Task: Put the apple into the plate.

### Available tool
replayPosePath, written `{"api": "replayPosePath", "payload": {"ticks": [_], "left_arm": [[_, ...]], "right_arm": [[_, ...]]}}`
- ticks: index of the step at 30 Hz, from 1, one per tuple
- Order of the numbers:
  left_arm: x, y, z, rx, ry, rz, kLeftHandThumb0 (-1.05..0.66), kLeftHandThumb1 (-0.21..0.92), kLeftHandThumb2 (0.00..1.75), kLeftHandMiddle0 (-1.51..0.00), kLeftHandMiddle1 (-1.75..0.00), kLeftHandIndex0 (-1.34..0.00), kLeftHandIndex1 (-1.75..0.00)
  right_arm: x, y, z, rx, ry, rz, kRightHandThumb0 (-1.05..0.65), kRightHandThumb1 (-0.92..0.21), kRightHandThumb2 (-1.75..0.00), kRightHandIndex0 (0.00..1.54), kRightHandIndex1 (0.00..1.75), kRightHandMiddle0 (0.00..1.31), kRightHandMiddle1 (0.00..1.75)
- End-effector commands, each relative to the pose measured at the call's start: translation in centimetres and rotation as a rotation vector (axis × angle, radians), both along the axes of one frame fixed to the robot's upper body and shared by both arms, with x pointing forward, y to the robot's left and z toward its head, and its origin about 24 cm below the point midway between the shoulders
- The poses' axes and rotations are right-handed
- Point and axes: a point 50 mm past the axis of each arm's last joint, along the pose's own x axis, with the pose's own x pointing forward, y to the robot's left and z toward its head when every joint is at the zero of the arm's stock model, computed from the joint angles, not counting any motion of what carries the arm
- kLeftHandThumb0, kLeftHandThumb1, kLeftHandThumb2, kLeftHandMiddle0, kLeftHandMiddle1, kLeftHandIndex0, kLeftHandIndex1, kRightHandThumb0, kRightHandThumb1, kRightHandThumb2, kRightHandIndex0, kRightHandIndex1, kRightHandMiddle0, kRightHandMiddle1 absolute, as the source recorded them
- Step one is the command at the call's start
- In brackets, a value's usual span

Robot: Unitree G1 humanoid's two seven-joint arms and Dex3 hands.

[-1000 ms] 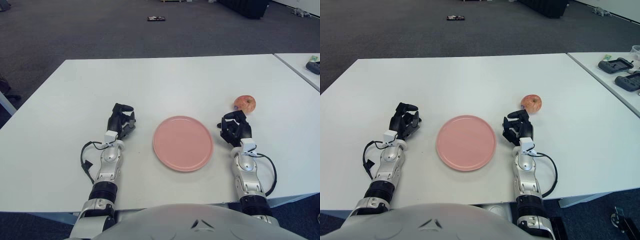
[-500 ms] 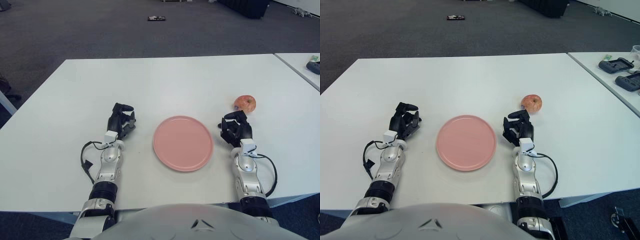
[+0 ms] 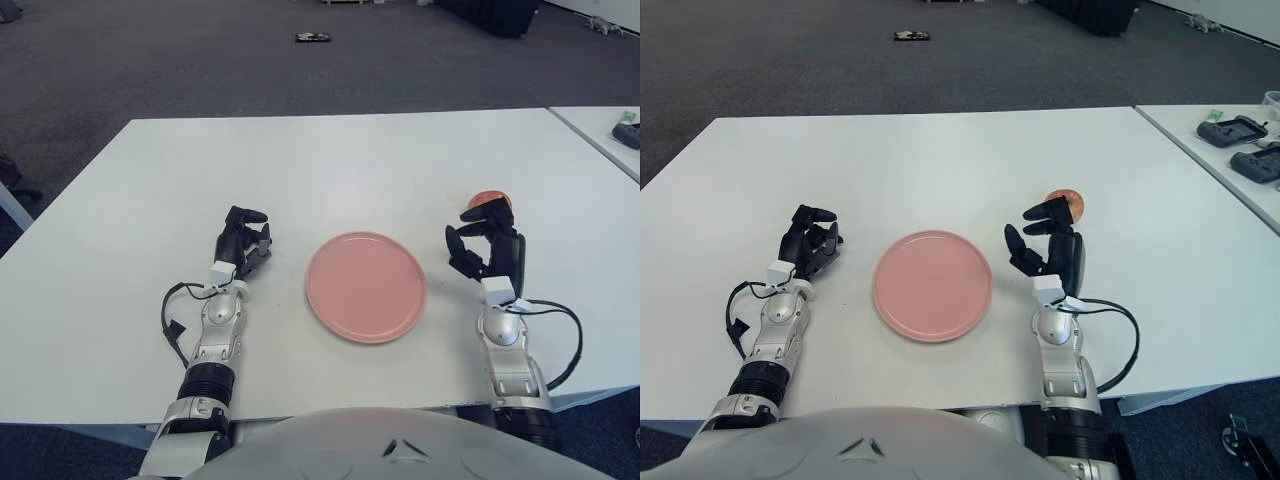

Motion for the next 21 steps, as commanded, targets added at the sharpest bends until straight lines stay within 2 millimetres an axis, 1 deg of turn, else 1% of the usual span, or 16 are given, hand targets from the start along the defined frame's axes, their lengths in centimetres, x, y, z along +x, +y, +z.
{"api": "replayPosePath", "payload": {"ticks": [1, 5, 7, 9, 12, 13, 14, 15, 16, 17, 18, 21], "left_arm": [[-1.9, 0.1, -2.4, -0.007, 0.129, 0.016, -0.37, 0.77, 0.74, -0.52, -1.75, -0.29, -1.75], [-1.8, 0.1, -2.4, -0.014, 0.128, 0.015, -0.37, 0.77, 0.74, -0.53, -1.75, -0.28, -1.75], [-1.8, 0.0, -2.4, -0.019, 0.126, 0.015, -0.37, 0.77, 0.74, -0.53, -1.75, -0.28, -1.75], [-1.8, 0.0, -2.4, -0.023, 0.126, 0.016, -0.37, 0.77, 0.74, -0.52, -1.75, -0.28, -1.75], [-1.8, 0.0, -2.3, -0.024, 0.129, 0.017, -0.37, 0.77, 0.74, -0.51, -1.75, -0.28, -1.75], [-1.8, 0.0, -2.3, -0.024, 0.130, 0.018, -0.37, 0.77, 0.74, -0.51, -1.75, -0.28, -1.75], [-1.8, -0.1, -2.3, -0.024, 0.131, 0.018, -0.37, 0.77, 0.74, -0.51, -1.75, -0.28, -1.75], [-1.8, -0.1, -2.3, -0.024, 0.130, 0.018, -0.37, 0.77, 0.74, -0.51, -1.75, -0.28, -1.75], [-1.8, -0.1, -2.3, -0.024, 0.129, 0.020, -0.37, 0.77, 0.74, -0.51, -1.75, -0.28, -1.75], [-1.8, -0.1, -2.3, -0.024, 0.129, 0.021, -0.37, 0.77, 0.73, -0.50, -1.75, -0.28, -1.75], [-1.8, -0.1, -2.3, -0.025, 0.131, 0.023, -0.37, 0.77, 0.73, -0.50, -1.75, -0.28, -1.75], [-1.8, -0.1, -2.3, -0.026, 0.139, 0.028, -0.37, 0.78, 0.73, -0.49, -1.75, -0.28, -1.75]], "right_arm": [[-0.1, -0.4, 0.7, -0.053, -0.034, -0.025, -0.36, -0.83, -0.65, 0.52, 1.22, 0.25, 1.75], [-0.1, -0.5, 1.3, -0.074, -0.067, -0.034, -0.35, -0.89, -0.56, 0.48, 1.24, 0.21, 1.75], [0.0, -0.6, 1.7, -0.080, -0.094, -0.031, -0.35, -0.91, -0.54, 0.46, 1.21, 0.20, 1.75], [0.2, -0.8, 2.1, -0.094, -0.119, -0.029, -0.35, -0.92, -0.54, 0.38, 1.13, 0.19, 1.75], [0.4, -1.2, 2.5, -0.124, -0.143, -0.040, -0.35, -0.92, -0.53, 0.25, 1.04, 0.18, 1.75], [0.5, -1.3, 2.7, -0.137, -0.150, -0.049, -0.35, -0.92, -0.53, 0.23, 1.02, 0.18, 1.75], [0.6, -1.5, 2.8, -0.146, -0.154, -0.055, -0.42, -0.90, -0.58, 0.18, 0.99, 0.12, 1.54], [0.9, -1.7, 3.1, -0.162, -0.161, -0.066, -0.47, -0.86, -0.66, 0.14, 0.96, 0.07, 1.40], [1.6, -2.1, 3.7, -0.185, -0.172, -0.082, -0.49, -0.84, -0.69, 0.11, 0.94, 0.06, 1.33], [2.1, -2.4, 4.1, -0.199, -0.180, -0.094, -0.52, -0.76, -0.73, 0.07, 0.85, 0.04, 1.16], [2.7, -2.6, 4.5, -0.212, -0.186, -0.105, -0.54, -0.72, -0.76, 0.05, 0.79, 0.02, 1.05], [3.5, -2.8, 4.7, -0.226, -0.188, -0.121, -0.57, -0.64, -0.80, 0.01, 0.64, 0.01, 0.85]]}}
